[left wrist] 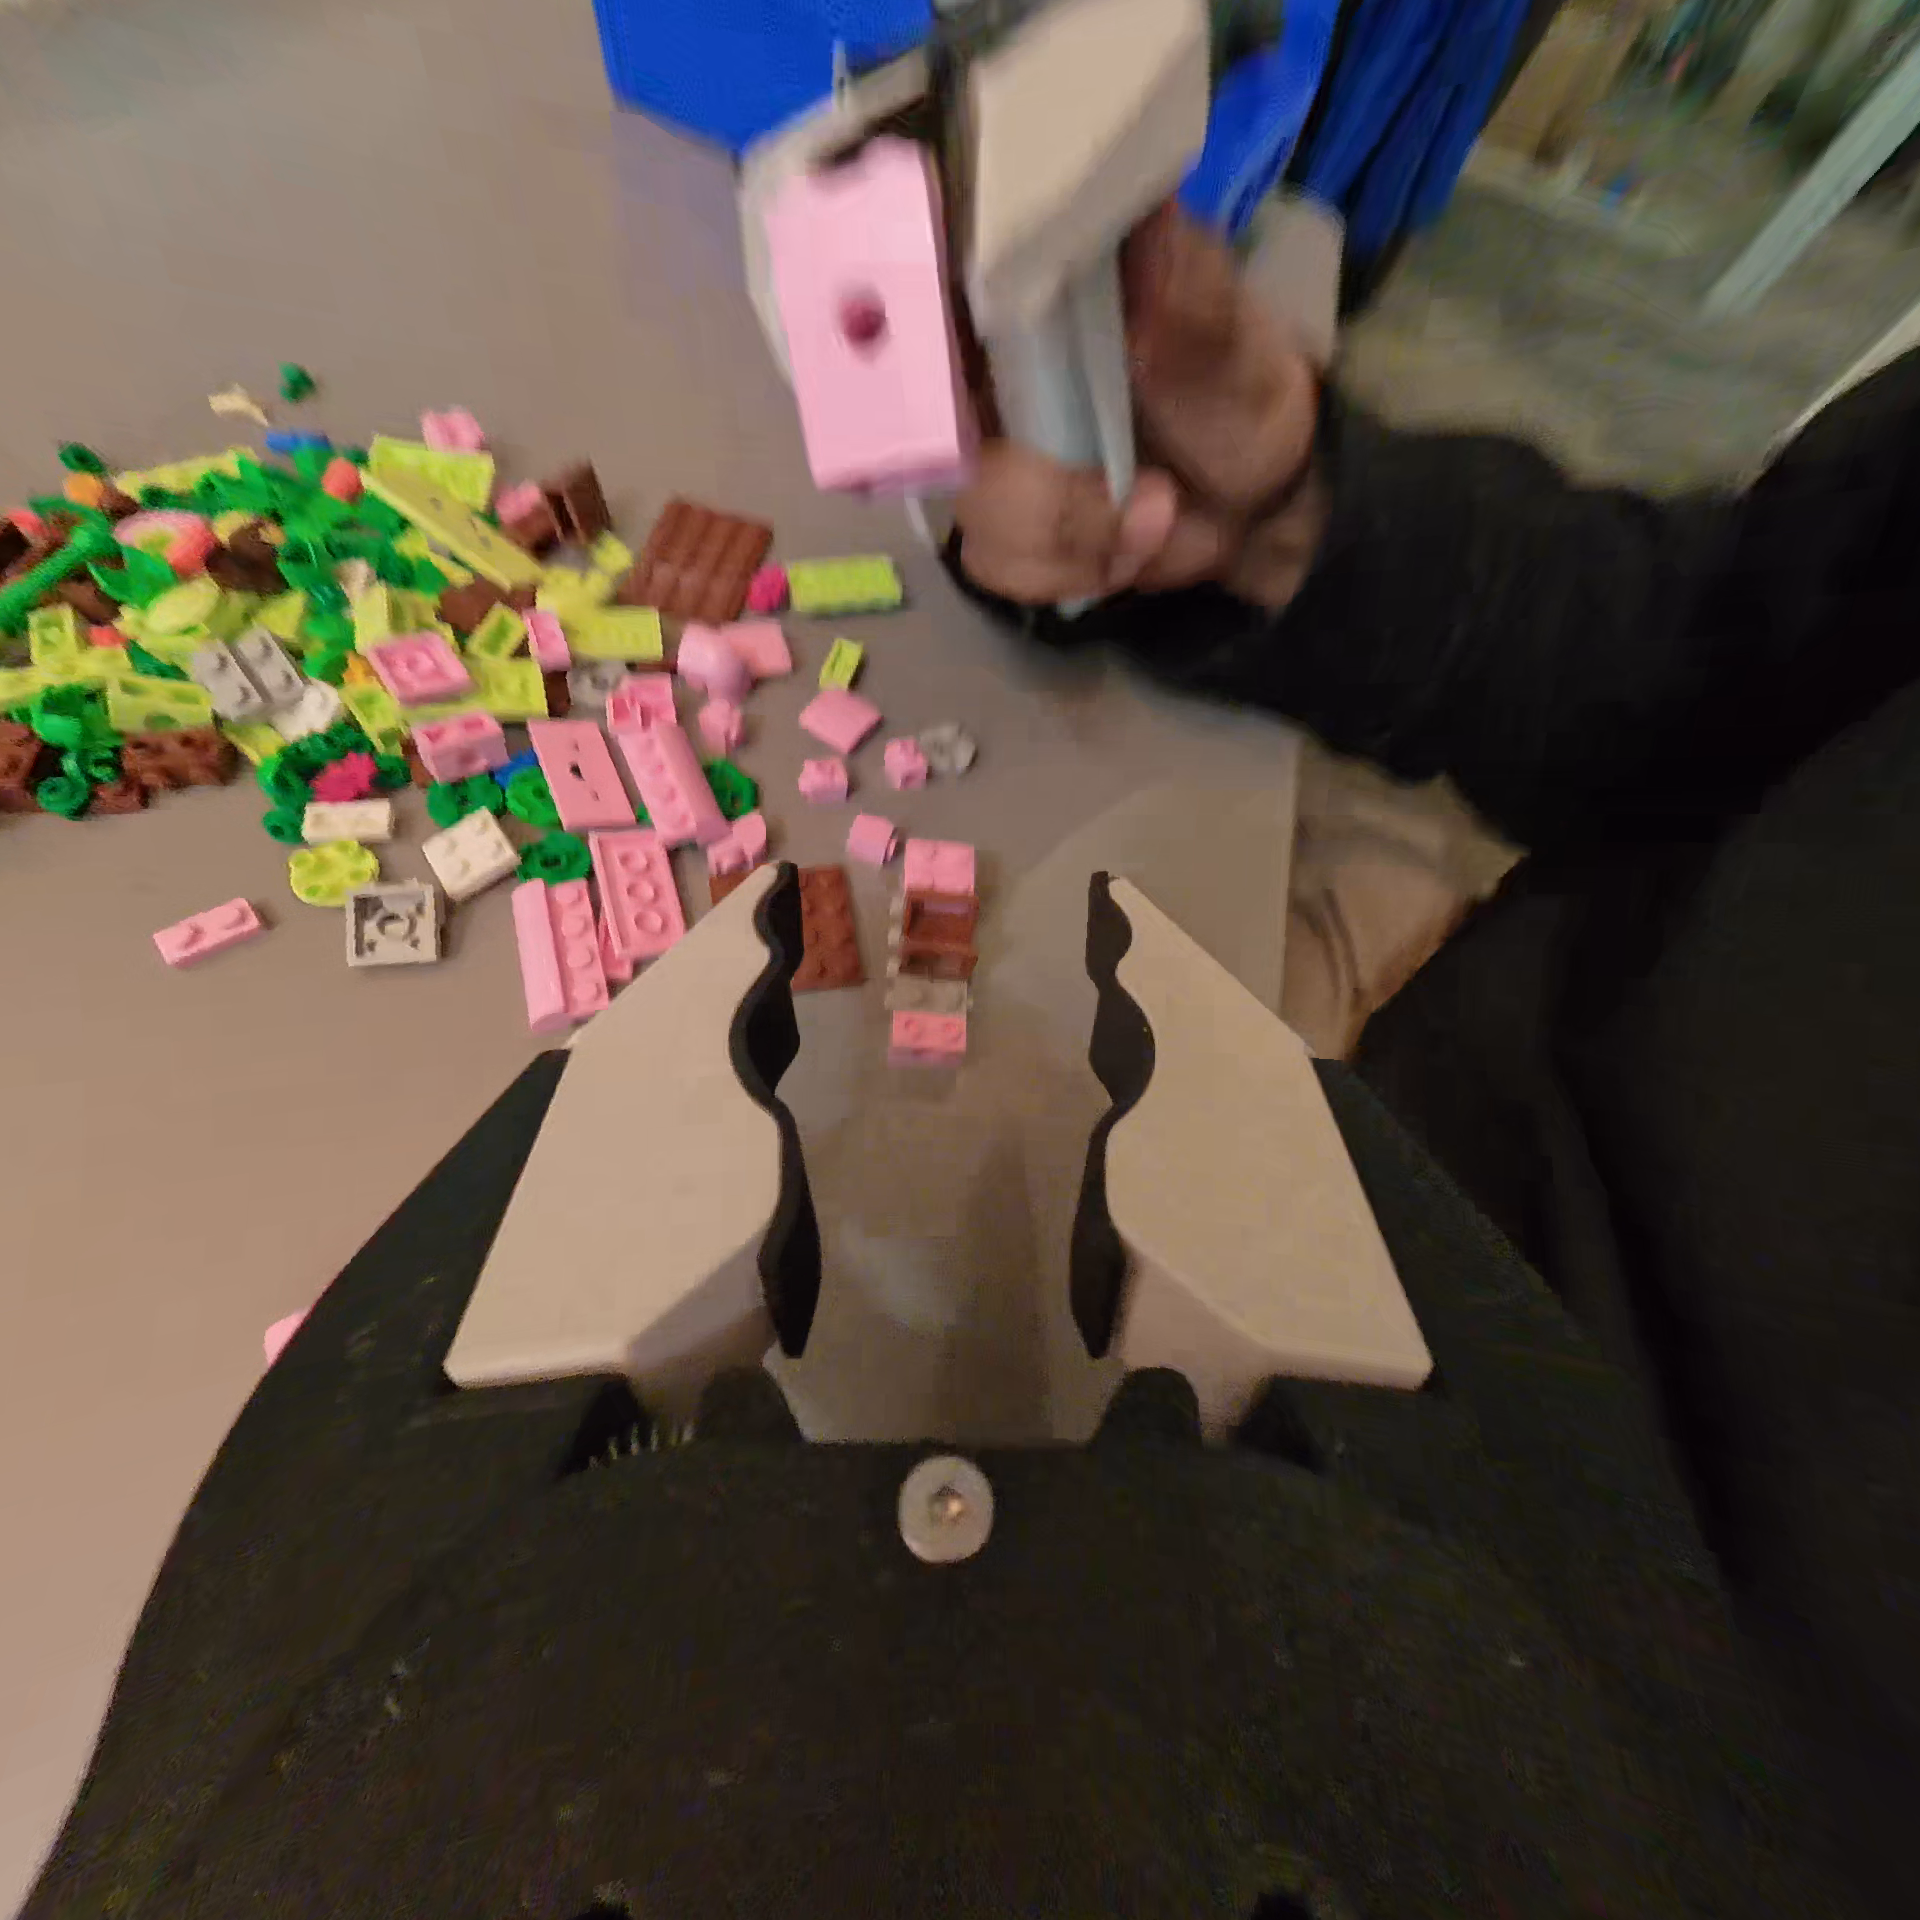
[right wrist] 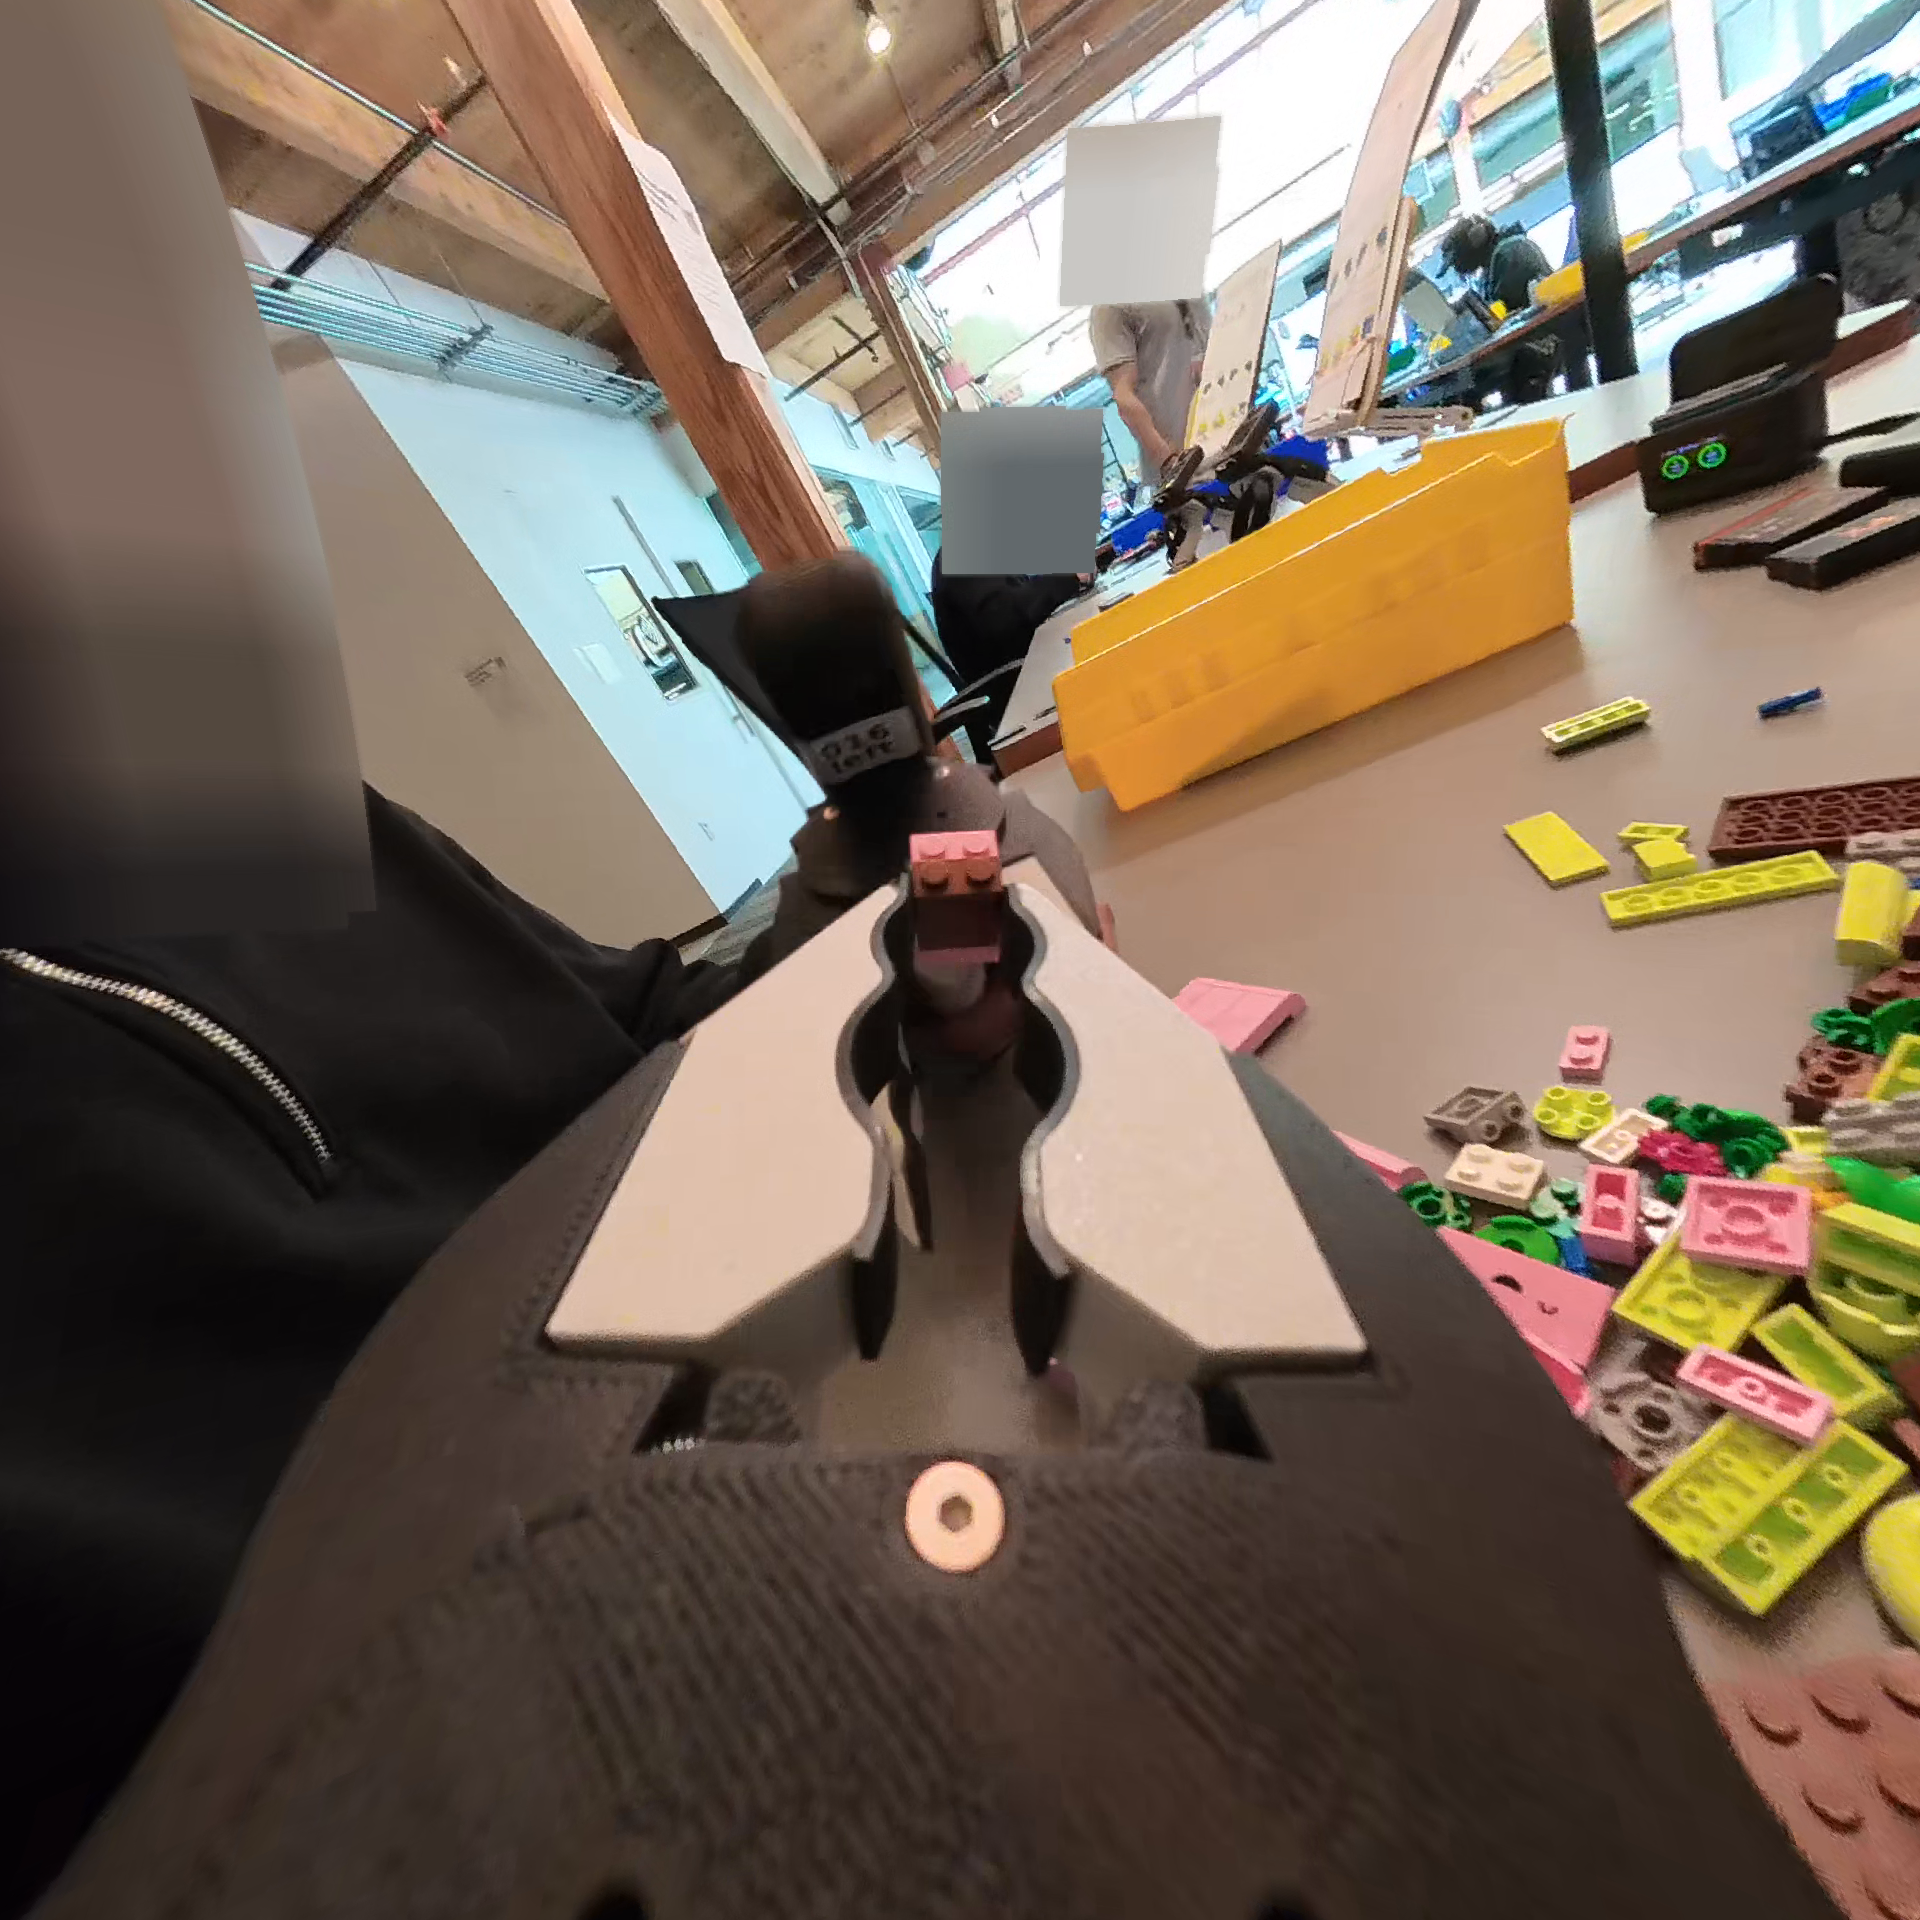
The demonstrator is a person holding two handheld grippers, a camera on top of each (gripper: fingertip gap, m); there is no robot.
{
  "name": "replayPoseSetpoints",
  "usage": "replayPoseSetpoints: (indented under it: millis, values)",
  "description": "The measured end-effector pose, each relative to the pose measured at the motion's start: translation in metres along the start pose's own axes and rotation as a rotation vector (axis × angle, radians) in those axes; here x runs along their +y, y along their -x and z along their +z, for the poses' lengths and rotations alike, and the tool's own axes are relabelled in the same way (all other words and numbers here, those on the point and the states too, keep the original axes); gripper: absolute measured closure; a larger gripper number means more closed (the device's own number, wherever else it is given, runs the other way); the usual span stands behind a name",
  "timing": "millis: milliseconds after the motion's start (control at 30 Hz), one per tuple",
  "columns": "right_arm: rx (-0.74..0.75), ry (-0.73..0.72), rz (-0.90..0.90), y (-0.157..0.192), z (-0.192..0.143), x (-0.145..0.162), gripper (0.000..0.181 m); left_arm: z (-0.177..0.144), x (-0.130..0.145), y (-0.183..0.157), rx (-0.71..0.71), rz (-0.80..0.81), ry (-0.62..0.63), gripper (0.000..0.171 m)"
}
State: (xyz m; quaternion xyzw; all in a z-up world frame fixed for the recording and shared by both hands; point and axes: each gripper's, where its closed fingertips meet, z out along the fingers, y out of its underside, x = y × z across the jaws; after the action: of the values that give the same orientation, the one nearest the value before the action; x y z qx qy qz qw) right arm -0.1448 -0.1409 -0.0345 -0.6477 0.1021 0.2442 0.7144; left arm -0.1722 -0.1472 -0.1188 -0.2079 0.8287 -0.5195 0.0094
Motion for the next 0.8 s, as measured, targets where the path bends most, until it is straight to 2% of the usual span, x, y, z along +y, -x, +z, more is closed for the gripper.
replayPoseSetpoints:
  millis: [133,233,367,433,467,533,700,800]
  values:
    - [0.003,0.029,-0.02,0.001,0.003,0.005,0.169,-0.02,-0.035,-0.006,0.1,-0.108,-0.231,0.116]
    - [-0.014,0.059,-0.015,0.003,0.006,0.011,0.169,-0.03,-0.046,-0.005,0.136,-0.157,-0.318,0.122]
    - [-0.014,0.108,-0.017,0.003,0.011,0.02,0.169,-0.028,-0.047,-0.004,0.149,-0.186,-0.341,0.124]
    - [-0.019,0.136,-0.012,0.004,0.015,0.026,0.169,-0.026,-0.047,-0.006,0.16,-0.194,-0.345,0.133]
    - [-0.02,0.146,-0.011,0.004,0.016,0.029,0.169,-0.025,-0.047,-0.006,0.163,-0.196,-0.348,0.146]
    - [-0.017,0.141,-0.009,0.003,0.017,0.028,0.169,-0.026,-0.045,-0.004,0.159,-0.197,-0.349,0.158]
    - [-0.065,0.017,0.06,0.005,0.008,0.008,0.159,-0.027,-0.048,-0.007,0.216,-0.247,-0.359,0.158]
    - [-0.072,0.065,0.066,0.006,0.012,0.017,0.152,-0.026,-0.048,-0.008,0.219,-0.258,-0.36,0.158]
